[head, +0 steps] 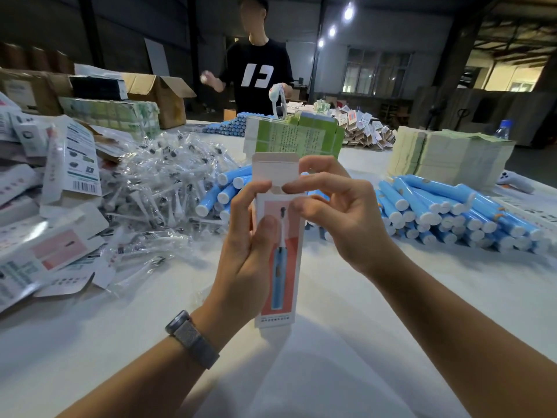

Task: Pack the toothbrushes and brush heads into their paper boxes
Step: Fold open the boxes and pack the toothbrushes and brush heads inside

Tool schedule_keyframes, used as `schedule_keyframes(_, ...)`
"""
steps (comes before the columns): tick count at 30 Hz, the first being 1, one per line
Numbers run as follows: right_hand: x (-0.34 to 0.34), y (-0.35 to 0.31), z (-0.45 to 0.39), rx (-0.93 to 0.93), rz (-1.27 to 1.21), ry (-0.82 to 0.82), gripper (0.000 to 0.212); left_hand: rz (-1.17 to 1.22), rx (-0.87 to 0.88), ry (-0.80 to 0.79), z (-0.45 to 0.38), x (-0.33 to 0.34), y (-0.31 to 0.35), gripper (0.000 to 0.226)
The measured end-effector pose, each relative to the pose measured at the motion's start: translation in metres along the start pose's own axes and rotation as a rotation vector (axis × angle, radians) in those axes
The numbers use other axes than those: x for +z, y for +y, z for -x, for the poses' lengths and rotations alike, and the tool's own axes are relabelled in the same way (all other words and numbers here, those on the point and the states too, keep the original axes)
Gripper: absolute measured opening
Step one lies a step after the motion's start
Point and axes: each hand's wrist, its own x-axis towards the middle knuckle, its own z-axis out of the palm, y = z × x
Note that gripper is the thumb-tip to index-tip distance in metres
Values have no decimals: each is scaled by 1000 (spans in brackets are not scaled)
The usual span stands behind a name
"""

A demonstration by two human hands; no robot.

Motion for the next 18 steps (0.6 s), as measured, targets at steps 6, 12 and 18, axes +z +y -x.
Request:
schedule_keyframes(6,-4,1,-5,-61,-85,-11,47,10,-55,13,1,2,2,42)
schedule_keyframes(12,-4,-2,-5,-89,60,-72,16,74,-93,6,0,3,6,43)
schedule_keyframes(18,-4,-7,-5,-85,167,-38,12,-33,-55,-5,2,6,10,36)
